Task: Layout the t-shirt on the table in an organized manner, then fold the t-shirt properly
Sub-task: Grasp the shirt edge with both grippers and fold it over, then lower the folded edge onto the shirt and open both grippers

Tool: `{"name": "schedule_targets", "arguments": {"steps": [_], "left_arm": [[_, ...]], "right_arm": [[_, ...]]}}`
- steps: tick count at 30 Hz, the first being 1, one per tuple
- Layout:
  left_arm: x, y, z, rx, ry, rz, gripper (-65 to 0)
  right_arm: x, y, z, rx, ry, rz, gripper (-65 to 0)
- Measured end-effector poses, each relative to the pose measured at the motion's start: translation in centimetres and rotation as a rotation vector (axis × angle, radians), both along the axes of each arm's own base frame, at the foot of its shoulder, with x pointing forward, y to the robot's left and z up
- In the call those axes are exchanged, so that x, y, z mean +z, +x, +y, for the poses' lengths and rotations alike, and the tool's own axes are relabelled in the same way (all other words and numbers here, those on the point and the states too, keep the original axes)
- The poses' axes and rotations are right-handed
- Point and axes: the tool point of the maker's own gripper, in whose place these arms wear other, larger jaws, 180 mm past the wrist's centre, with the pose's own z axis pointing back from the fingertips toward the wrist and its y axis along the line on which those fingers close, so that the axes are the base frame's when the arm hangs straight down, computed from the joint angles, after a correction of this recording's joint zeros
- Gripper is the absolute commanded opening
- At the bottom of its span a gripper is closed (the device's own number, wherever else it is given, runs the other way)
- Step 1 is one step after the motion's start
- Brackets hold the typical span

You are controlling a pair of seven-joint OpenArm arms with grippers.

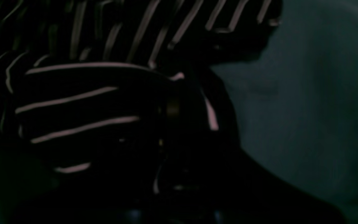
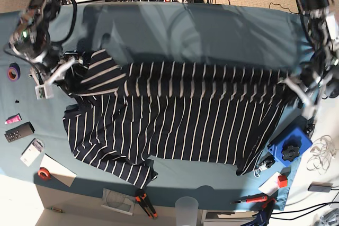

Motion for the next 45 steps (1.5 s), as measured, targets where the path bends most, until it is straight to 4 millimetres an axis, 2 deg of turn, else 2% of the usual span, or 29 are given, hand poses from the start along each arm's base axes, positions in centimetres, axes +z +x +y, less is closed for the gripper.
{"name": "schedule_targets", "arguments": {"steps": [3,6,11,16,19,25,29,34,39,42,43,45], "left_arm": [[0.4,1.1,1.2,0.073,0.041,-0.026,-65.0],[0.7,1.4,1.3,0.068,0.047,-0.046,-65.0],[-0.9,1.1,0.7,0.062,0.017,-0.029,-65.0],[-1.6,1.4,0.7,0.090,-0.017,-0.055,-65.0],[-1.5,1.8,0.4,0.079,-0.024,-0.062,-65.0],[0.1,4.4,0.2,0.060,-0.043,-0.113,-65.0],[-0.1,5.1,0.4,0.066,-0.053,-0.103,-65.0],[-1.3,5.5,-0.2,0.018,-0.086,-0.076,-65.0],[-0.8,6.3,0.1,0.046,-0.110,-0.138,-65.0],[-0.2,6.6,-0.1,0.032,-0.114,-0.171,-45.1],[-0.2,6.6,0.0,0.032,-0.112,-0.175,-39.6],[0.0,6.5,-0.2,0.015,-0.112,-0.181,-33.7]], "right_arm": [[-0.9,1.5,-0.5,-0.024,0.045,0.003,-65.0],[-1.4,3.2,-0.9,-0.048,0.078,0.008,-65.0],[-3.1,4.5,-1.1,-0.076,0.141,0.050,-65.0],[-2.6,5.7,-1.2,-0.085,0.157,0.017,-65.0],[-2.6,5.9,-1.7,-0.094,0.121,0.011,-65.0],[-2.6,6.2,-1.3,-0.079,0.110,0.012,-65.0],[-2.7,6.3,-0.9,-0.069,0.108,0.017,-65.0],[-2.7,6.3,-0.9,-0.069,0.108,0.018,-65.0],[-2.7,6.3,-0.9,-0.069,0.108,0.018,-65.0],[-2.7,6.3,-0.9,-0.069,0.108,0.018,-64.8],[-2.7,6.3,-0.9,-0.069,0.108,0.018,-59.6],[-2.7,6.3,-1.0,-0.074,0.109,0.018,-49.9]]}}
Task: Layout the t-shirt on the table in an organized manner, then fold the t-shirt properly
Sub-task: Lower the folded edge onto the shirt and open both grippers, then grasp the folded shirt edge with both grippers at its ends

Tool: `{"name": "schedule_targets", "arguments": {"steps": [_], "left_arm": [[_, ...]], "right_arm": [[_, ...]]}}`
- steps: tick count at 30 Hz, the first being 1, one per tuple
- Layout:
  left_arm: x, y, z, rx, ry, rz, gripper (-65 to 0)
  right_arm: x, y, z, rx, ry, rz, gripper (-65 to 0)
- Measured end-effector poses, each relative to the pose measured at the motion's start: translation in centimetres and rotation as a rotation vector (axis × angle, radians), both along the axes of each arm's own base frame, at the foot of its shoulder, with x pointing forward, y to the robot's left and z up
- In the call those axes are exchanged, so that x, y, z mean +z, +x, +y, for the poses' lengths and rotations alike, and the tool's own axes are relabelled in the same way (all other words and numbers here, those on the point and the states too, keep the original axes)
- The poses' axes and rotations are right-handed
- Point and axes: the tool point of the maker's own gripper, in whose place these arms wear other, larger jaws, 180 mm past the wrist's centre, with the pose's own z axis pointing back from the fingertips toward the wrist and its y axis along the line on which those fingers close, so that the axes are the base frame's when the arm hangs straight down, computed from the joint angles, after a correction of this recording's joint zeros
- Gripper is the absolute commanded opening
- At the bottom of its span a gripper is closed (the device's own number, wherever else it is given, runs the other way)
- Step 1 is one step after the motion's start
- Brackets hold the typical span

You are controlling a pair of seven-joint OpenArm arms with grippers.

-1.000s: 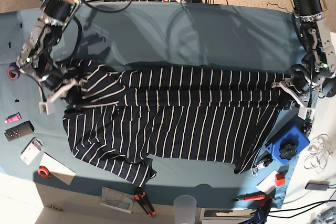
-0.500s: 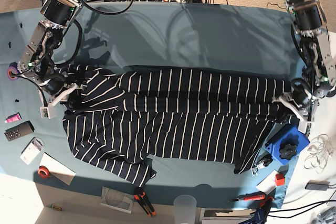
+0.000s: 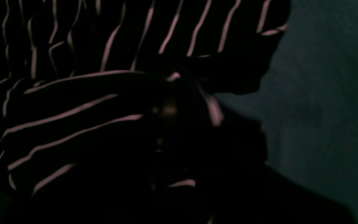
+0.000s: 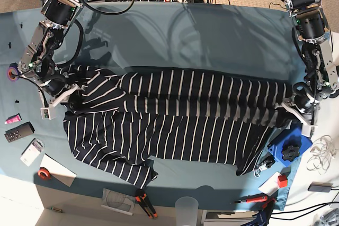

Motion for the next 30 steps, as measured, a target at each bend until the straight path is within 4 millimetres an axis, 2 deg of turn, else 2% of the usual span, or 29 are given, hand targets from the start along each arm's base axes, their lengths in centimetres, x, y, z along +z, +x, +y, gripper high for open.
{"name": "schedule_targets", "arguments": {"steps": [2,6,9,14,20,24,27,30], "left_arm": [[0.0,0.0,0.0,0.000,0.000,0.000,-33.2],[-0.1,0.0,0.8,0.032,0.007,0.012,-33.2],[0.2,-0.2,1.5,0.043,-0.009,0.029,-33.3],[2.1,-0.4,1.5,-0.019,-0.010,0.016,-33.3],[3.0,-1.2,4.7,0.000,0.048,0.061,-33.3],[3.9,-2.0,4.9,-0.041,-0.001,0.085,-33.4],[5.1,-2.8,5.6,-0.049,-0.061,0.077,-34.8],[7.0,-3.6,6.5,-0.037,-0.171,0.041,-39.2]], "right_arm": [[0.0,0.0,0.0,0.000,0.000,0.000,-46.5],[0.0,-0.2,0.6,0.013,0.048,0.017,-46.5],[1.1,0.0,1.1,0.033,0.106,0.004,-46.5],[4.8,2.0,-1.4,0.028,0.055,-0.064,-46.5],[5.8,2.5,-2.1,0.039,0.025,-0.035,-46.6],[7.9,2.8,-2.9,0.033,0.064,-0.111,-46.6],[10.0,2.7,-4.6,-0.023,0.113,-0.199,-46.6],[11.0,1.3,-7.9,-0.125,0.127,-0.230,-46.6]]}}
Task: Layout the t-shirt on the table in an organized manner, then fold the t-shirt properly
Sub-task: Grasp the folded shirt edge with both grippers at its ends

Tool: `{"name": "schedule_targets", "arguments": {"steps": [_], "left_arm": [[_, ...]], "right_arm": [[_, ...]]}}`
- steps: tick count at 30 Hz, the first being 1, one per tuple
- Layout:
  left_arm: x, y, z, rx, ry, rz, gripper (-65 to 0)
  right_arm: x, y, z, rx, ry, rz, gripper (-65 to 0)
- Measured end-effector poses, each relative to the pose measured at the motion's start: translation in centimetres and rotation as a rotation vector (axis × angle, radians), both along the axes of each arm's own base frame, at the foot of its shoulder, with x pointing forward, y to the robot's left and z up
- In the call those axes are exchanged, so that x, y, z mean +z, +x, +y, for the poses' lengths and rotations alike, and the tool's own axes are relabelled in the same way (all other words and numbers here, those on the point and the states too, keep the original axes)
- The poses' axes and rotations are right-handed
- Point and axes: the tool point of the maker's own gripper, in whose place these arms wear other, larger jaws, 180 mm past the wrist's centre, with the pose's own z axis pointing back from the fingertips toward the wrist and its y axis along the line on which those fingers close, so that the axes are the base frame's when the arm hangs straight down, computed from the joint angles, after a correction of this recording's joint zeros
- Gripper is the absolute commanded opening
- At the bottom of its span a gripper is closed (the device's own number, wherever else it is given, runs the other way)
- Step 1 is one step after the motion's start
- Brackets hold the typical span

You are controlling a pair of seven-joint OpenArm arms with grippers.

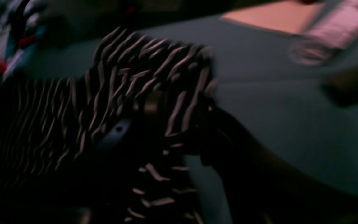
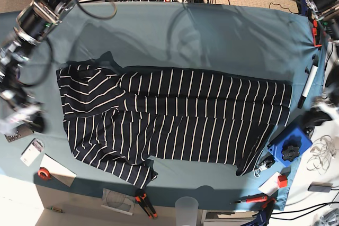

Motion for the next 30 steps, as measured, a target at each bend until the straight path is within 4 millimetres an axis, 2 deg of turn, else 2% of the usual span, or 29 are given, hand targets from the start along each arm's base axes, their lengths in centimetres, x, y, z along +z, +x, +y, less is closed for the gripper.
{"name": "schedule_targets", "arguments": {"steps": [2,4,6,8,11,16,19,22,27,30], "left_arm": [[0.9,-0.8,0.4,-0.008,-0.050,-0.010,-41.2],[1.2,-1.9,0.5,-0.047,-0.067,-0.005,-41.5],[1.1,-2.9,0.3,-0.074,-0.093,0.018,-41.5],[1.5,-3.4,-0.1,-0.083,-0.137,-0.016,-41.5],[0.1,-5.0,-0.4,-0.092,-0.124,0.030,-41.5],[-0.9,-7.3,-0.8,-0.113,-0.072,0.075,-41.4],[-1.1,-7.9,-1.0,-0.123,-0.054,0.084,-41.4],[-1.2,-8.1,-1.0,-0.123,-0.053,0.088,-41.4],[-1.2,-8.0,-1.0,-0.124,-0.052,0.086,-41.4],[-1.1,-8.0,-1.0,-0.124,-0.052,0.086,-41.4]], "right_arm": [[-0.5,-1.7,-1.9,-0.053,0.019,0.047,-46.6],[-1.4,-3.4,-2.9,-0.084,0.051,0.077,-46.6],[-2.4,-5.0,-2.8,-0.079,0.095,0.077,-46.6],[-4.8,-7.2,-2.8,-0.086,0.097,0.153,-46.6],[-8.2,-10.7,-2.8,-0.092,0.091,0.277,-46.5],[-10.4,-13.7,-2.7,-0.093,0.092,0.363,-46.4],[-10.5,-13.9,-2.6,-0.092,0.094,0.366,-42.2],[-10.5,-13.0,-1.3,-0.047,0.108,0.353,-37.5],[-12.0,-11.6,2.4,0.079,0.086,0.393,-37.5],[-12.3,-10.0,3.5,0.099,0.036,0.346,-37.5]]}}
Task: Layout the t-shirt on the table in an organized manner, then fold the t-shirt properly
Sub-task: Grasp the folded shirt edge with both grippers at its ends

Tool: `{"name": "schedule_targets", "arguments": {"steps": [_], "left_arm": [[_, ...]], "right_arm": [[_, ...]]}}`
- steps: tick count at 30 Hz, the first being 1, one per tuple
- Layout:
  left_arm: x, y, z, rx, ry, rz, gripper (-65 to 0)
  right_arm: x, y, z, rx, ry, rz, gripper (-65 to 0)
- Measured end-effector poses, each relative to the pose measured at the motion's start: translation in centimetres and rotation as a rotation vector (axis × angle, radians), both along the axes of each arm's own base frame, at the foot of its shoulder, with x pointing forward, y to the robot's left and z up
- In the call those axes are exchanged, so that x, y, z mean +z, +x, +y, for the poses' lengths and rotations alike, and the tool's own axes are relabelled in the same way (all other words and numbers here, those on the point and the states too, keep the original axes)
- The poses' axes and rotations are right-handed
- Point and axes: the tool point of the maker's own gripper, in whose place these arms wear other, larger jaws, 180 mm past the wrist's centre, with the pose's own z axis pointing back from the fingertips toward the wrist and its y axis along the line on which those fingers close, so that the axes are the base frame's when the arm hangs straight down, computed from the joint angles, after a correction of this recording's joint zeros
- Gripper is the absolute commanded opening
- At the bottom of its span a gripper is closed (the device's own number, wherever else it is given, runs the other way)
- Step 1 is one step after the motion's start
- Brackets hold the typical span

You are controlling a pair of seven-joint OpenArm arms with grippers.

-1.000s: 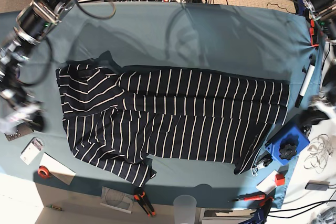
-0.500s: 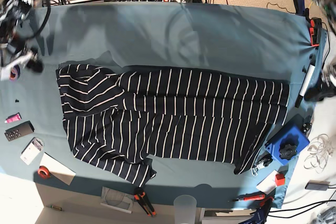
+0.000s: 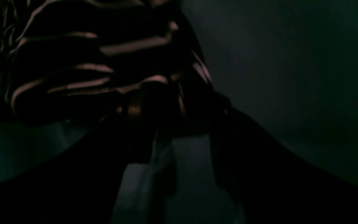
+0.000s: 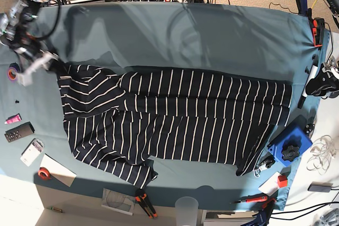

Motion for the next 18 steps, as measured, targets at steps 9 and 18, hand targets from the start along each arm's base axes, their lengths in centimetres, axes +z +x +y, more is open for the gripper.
{"name": "schedule_targets", "arguments": {"steps": [9,18], "left_arm": [[0.0,0.0,0.0,0.000,0.000,0.000,-41.4],[-1.2,0.1,-2.2,-0.022,-0.051,0.009,-37.0]], "right_arm": [[-2.0,2.2,3.3,0.035,-0.063,0.014,-37.5],[-2.5,2.7,4.9,0.038,-0.047,0.004,-37.5]]}}
